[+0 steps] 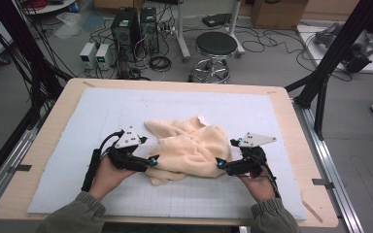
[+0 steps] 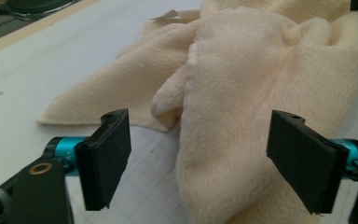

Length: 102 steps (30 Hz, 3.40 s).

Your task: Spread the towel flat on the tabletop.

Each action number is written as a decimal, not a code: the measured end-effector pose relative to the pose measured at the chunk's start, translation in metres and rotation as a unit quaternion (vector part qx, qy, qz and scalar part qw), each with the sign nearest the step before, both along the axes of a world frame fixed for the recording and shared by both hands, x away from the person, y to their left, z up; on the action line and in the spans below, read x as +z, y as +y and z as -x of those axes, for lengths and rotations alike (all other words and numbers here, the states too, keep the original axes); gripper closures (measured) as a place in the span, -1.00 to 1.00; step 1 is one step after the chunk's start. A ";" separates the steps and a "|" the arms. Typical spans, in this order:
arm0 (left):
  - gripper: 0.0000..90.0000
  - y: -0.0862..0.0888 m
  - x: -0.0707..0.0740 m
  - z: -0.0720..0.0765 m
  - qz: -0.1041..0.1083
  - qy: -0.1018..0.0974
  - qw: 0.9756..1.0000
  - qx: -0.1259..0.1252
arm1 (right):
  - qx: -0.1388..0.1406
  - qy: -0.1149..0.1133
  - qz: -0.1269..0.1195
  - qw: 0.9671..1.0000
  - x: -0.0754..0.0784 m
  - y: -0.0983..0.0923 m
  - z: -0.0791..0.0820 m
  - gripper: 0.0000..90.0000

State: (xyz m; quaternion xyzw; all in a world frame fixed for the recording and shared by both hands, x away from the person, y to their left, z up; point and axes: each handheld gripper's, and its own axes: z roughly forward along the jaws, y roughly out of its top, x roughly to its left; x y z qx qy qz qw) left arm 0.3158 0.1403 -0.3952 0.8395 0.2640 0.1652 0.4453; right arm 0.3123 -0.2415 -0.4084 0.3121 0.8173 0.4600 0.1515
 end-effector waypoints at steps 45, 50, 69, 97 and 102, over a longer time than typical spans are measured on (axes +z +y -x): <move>0.09 0.070 0.023 0.093 -0.026 0.016 0.999 -0.042 | 0.177 0.017 0.025 0.984 0.023 0.034 0.055 0.18; -0.01 0.064 0.037 0.073 -0.003 -0.006 0.999 -0.048 | 0.137 -0.002 0.020 0.990 0.033 0.021 0.038 -0.04; 0.45 -0.018 -0.033 -0.035 -0.023 0.105 0.992 -0.060 | 0.122 0.072 0.079 0.987 -0.021 0.044 -0.023 0.45; 0.87 0.082 0.018 0.067 -0.021 0.029 0.999 -0.022 | 0.229 0.021 0.053 0.972 0.013 0.071 0.053 0.80; 0.83 0.093 0.006 0.074 -0.026 0.058 0.998 -0.027 | 0.256 0.019 0.064 0.964 0.016 0.084 0.065 0.51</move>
